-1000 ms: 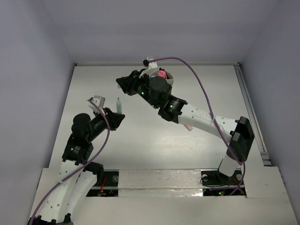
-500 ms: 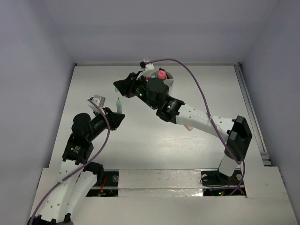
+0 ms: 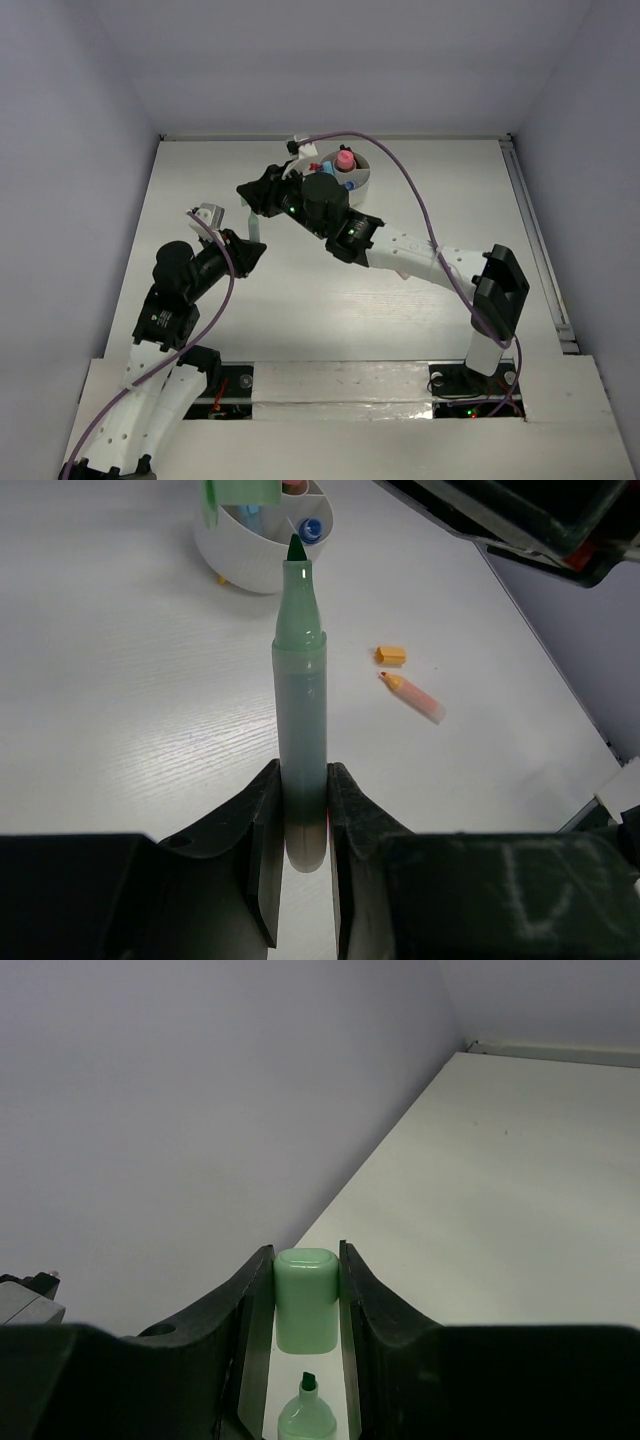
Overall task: Sort the stationery into containers
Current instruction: Close the pen cap on the pen.
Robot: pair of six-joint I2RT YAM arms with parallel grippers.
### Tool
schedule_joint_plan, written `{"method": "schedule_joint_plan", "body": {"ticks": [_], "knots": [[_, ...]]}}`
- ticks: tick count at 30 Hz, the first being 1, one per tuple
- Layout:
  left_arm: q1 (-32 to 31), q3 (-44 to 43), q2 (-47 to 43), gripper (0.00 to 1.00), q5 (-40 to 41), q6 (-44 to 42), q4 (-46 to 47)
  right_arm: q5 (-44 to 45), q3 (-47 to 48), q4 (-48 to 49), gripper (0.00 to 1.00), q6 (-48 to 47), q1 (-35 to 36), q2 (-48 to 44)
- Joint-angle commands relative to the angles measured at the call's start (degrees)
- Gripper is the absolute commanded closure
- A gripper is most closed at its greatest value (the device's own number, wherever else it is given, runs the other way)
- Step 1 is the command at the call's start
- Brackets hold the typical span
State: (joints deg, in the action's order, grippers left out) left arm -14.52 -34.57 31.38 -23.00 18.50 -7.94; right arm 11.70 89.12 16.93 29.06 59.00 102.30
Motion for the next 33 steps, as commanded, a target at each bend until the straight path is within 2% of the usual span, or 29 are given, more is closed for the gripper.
{"method": "schedule_joint_plan", "body": {"ticks": [1, 16, 33], "knots": [[0.20, -1.20, 0.00, 1.00, 0.33, -0.31, 2.85, 0.86, -0.61, 3.20, 1.00, -1.11, 0.59, -1.75], [0.20, -1.29, 0.09, 1.00, 0.77, -0.31, 2.67, 1.57, -3.34, 3.46, 1.00, -2.34, 1.11, -4.30], [0.20, -1.12, 1.23, 1.00, -0.72, -0.40, 3.02, 4.12, -2.11, 5.40, 1.00, -6.56, 1.11, -5.62]]}}
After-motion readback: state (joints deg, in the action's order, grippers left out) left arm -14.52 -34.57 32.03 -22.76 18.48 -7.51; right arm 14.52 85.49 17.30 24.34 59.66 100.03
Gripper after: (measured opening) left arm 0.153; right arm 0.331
